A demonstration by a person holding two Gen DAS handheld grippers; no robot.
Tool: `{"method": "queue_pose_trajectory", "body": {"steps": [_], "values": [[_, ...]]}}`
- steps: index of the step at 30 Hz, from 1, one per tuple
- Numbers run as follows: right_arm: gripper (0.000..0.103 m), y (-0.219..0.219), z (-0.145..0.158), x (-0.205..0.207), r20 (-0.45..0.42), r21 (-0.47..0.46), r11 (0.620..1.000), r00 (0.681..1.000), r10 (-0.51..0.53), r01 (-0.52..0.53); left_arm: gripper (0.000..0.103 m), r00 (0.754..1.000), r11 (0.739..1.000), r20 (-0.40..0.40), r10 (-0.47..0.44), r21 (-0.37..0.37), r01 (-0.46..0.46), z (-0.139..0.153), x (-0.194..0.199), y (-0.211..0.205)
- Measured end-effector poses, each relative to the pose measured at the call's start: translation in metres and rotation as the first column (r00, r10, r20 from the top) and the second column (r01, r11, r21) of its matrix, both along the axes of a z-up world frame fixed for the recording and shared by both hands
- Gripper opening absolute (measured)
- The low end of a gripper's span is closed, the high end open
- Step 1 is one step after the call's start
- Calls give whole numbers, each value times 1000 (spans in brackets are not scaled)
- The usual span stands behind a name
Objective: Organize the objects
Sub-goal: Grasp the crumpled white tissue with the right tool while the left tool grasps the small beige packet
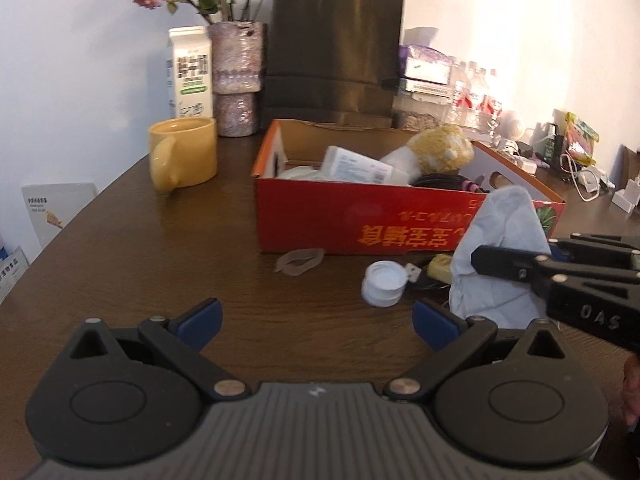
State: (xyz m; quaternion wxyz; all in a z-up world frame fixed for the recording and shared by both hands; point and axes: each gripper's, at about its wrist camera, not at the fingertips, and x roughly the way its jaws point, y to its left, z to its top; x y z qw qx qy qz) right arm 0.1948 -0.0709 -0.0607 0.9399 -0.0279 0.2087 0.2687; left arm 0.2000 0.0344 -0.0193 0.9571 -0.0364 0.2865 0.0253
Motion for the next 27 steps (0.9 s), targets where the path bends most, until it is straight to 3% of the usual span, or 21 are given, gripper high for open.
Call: {"method": "queue_pose_trajectory", "body": {"steps": [11,18,20,22,26,27], "values": [[11,-45,4,-1,13,83,995,999,-50,49,103,997,997,-22,-70,24,70,-6,19,-37],[11,-65,5,-3,20,93,993,997,-78,76,103,991,989,21,-134,73,132,1,34,-62],[11,-69,5,-3,21,97,992,996,-84,81,97,985,981,33,-169,102,165,2,39,-70],[11,-72,4,-3,20,102,991,996,-87,84,79,978,971,31,-206,131,200,2,44,-79],[11,-75,4,-2,17,111,990,996,-85,82,56,971,961,-5,-240,142,238,-3,57,-89],[11,-75,4,-2,17,111,991,996,-83,80,45,970,960,-15,-244,138,244,-5,60,-90]]}}
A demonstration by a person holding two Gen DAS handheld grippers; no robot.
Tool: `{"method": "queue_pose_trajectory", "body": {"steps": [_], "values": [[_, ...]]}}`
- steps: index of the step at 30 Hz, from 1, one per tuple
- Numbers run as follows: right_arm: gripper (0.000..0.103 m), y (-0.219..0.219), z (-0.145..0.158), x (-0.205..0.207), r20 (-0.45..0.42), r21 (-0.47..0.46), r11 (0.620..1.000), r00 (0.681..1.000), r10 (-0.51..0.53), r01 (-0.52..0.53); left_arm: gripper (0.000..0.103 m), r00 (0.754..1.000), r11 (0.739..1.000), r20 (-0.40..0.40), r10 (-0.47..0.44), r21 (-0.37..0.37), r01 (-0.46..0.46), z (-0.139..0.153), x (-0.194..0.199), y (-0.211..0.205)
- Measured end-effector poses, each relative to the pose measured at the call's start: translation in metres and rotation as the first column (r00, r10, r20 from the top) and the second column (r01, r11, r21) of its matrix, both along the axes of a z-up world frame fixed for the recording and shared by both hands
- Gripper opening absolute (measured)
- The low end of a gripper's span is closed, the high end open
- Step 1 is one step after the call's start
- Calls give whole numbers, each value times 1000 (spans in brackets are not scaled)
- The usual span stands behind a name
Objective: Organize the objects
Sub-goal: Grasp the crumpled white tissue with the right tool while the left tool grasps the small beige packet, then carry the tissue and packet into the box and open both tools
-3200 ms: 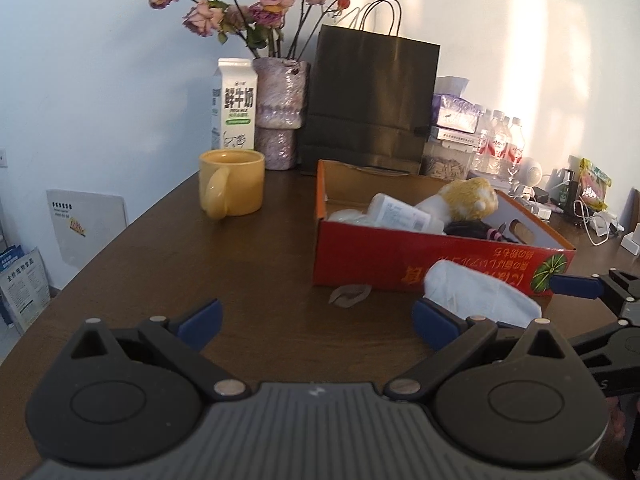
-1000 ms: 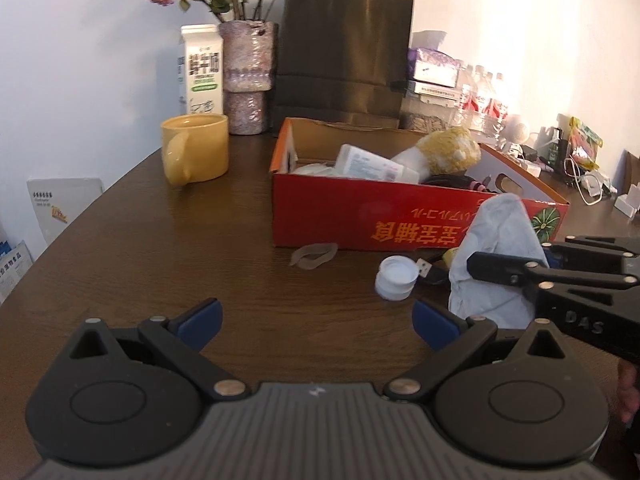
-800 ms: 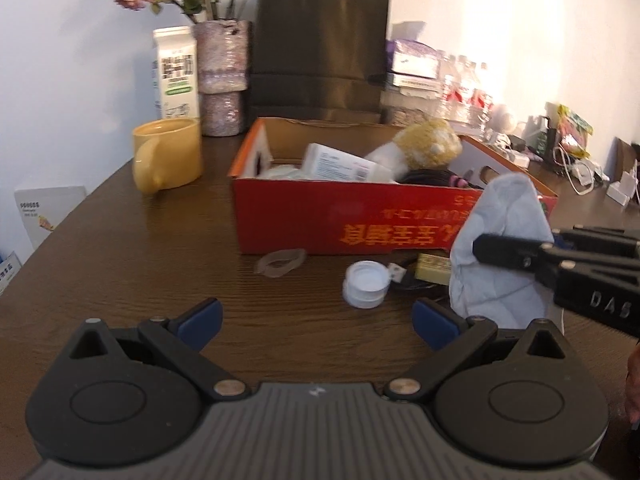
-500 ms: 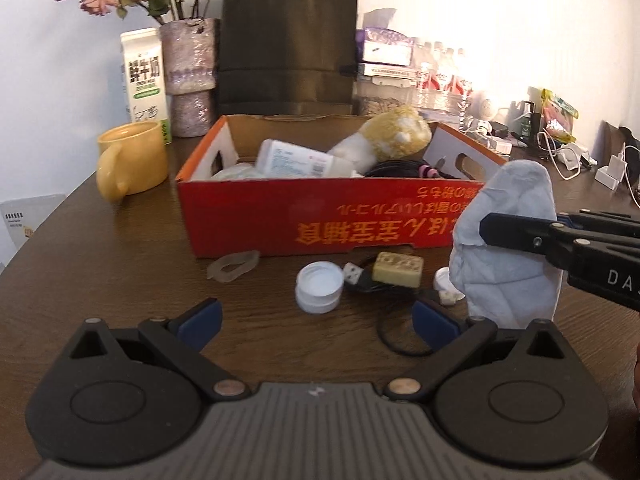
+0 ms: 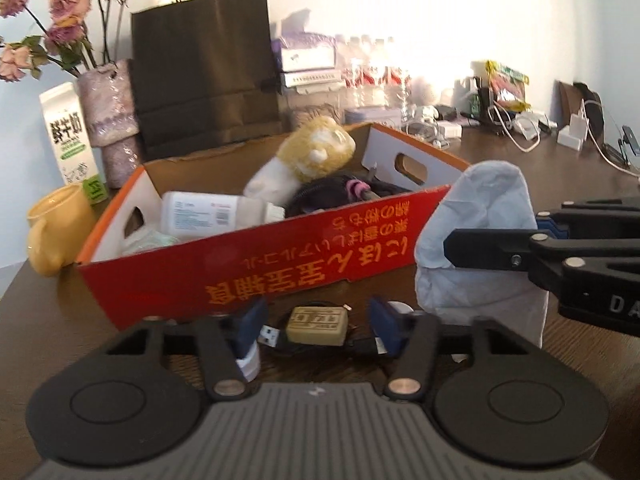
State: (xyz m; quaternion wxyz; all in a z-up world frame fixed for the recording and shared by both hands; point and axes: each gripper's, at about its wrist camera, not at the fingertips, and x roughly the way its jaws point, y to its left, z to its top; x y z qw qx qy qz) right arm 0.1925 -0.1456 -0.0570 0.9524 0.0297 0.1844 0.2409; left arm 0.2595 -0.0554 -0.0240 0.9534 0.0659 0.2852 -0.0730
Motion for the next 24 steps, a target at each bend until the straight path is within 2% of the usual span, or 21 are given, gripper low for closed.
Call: {"method": "queue_pose_trajectory", "body": {"steps": [1,11,18,24], "values": [[11,0,0,0,0,0,1000,1000,2,-2,34,1000,1000,-7,-1,0,1,-1,2,-1],[11,0,-1,-1,-6,6,1000,1000,9,-9,33,1000,999,0,14,-43,-14,2,-5,8],[11,3,5,-1,-3,1,1000,1000,9,-9,33,997,998,73,23,-60,-19,28,-13,18],[11,14,31,8,40,4,1000,999,27,-27,33,989,995,143,35,-97,-21,53,-7,27]]}}
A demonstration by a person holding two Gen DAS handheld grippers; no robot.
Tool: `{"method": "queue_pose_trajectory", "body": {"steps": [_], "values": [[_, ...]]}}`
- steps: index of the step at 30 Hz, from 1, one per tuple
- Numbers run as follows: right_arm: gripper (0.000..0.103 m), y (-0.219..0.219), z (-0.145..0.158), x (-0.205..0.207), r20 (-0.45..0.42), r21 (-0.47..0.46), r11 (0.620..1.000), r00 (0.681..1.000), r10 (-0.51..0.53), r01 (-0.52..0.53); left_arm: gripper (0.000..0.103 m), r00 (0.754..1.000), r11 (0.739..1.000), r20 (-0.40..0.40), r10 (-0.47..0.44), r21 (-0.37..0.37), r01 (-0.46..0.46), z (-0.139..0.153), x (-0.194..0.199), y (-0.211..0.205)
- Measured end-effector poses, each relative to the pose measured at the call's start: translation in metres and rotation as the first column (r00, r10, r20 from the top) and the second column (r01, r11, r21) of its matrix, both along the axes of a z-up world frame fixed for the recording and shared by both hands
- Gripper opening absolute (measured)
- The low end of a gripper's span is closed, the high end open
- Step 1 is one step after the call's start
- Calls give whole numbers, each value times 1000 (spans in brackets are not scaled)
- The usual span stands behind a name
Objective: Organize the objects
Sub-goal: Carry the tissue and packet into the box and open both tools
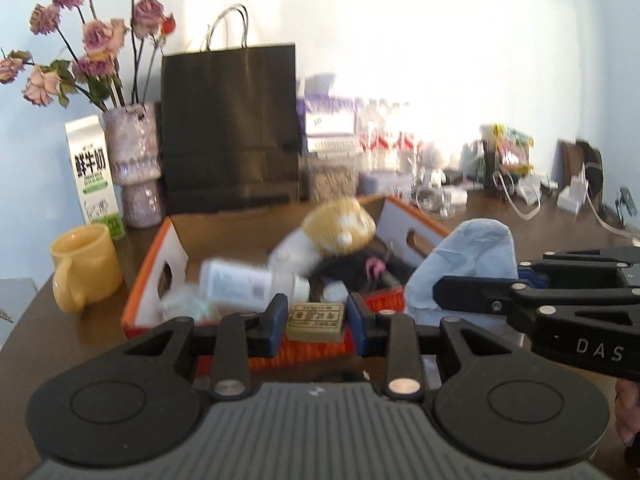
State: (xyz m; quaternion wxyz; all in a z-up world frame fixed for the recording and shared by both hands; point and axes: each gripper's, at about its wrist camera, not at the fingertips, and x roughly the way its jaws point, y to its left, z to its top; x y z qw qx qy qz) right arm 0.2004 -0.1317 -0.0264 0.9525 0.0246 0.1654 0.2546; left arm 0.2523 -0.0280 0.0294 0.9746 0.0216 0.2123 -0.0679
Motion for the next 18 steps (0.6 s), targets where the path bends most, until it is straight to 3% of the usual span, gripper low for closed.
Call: {"method": "queue_pose_trajectory", "body": {"steps": [10,18], "values": [[11,31,40,56,76,5,1000,997,4,-4,33,993,994,91,68,-87,-60,32,36,30],[11,40,31,113,32,24,1000,999,-18,17,33,990,987,94,107,-131,-94,25,78,45]]}}
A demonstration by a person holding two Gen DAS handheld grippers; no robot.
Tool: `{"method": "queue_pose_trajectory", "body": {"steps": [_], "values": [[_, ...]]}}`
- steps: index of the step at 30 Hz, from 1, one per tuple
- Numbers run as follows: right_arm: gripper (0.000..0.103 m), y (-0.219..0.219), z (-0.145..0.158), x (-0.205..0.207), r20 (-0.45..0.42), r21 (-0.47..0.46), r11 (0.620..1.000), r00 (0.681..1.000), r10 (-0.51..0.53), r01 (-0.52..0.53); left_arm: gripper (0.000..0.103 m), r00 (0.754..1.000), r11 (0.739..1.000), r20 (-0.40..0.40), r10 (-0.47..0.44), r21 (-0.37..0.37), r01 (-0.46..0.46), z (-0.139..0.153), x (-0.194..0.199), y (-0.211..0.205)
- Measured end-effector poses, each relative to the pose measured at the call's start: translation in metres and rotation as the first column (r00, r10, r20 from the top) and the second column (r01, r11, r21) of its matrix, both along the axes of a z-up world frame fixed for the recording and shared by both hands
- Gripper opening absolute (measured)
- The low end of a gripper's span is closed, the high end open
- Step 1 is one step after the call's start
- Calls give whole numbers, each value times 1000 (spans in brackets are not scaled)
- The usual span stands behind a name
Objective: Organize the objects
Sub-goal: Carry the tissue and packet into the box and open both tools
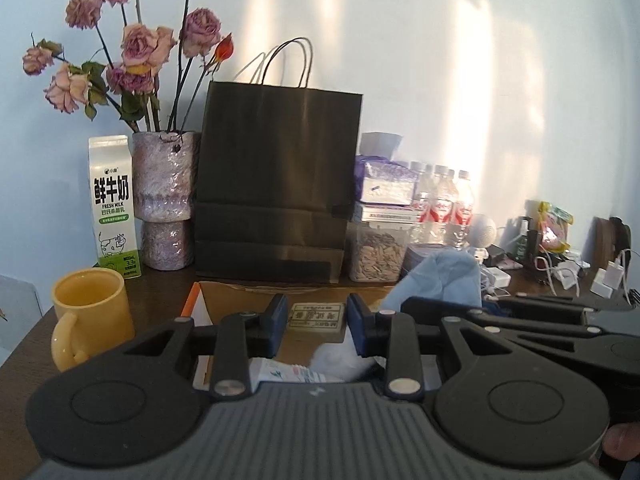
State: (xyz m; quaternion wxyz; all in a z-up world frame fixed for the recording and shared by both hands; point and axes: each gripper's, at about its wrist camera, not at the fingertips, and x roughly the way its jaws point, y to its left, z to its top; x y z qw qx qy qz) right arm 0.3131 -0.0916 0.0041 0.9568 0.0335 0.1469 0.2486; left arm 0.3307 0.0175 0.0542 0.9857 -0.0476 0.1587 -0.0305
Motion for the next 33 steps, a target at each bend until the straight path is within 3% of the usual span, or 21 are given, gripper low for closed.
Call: {"method": "queue_pose_trajectory", "body": {"steps": [10,11,12,13,15,16,17,18,24,33], "values": [[15,1,-23,48,-77,16,1000,997,10,-9,34,999,1000,-49,6,-11,-6,-18,35,12],[16,2,-24,51,-82,9,1000,997,9,-8,35,999,1000,-52,11,-9,-12,-19,36,12],[17,2,-24,52,-81,2,1000,997,-2,3,49,999,1000,-48,20,-11,-20,-19,38,14],[31,2,-25,53,-74,-5,1000,997,-19,18,68,998,999,-47,28,-14,-29,-19,39,15],[49,-2,-24,54,-62,-15,998,997,-54,54,93,994,995,-43,103,-3,-103,-20,41,21],[69,-5,-23,53,-54,-18,997,995,-78,78,103,991,991,-39,130,-4,-130,-19,41,24],[81,-9,-22,53,-48,-19,995,993,-103,102,103,988,989,-31,148,-14,-149,-19,40,27],[103,-13,-21,54,-45,-19,992,991,-126,125,103,988,988,-34,152,-20,-153,-18,40,30],[103,-20,-21,53,-41,-36,983,982,-184,182,103,988,989,-53,144,-14,-145,-19,41,30],[103,-17,-19,42,-21,-70,981,983,-181,179,103,988,990,-53,142,-3,-142,-18,33,26]]}}
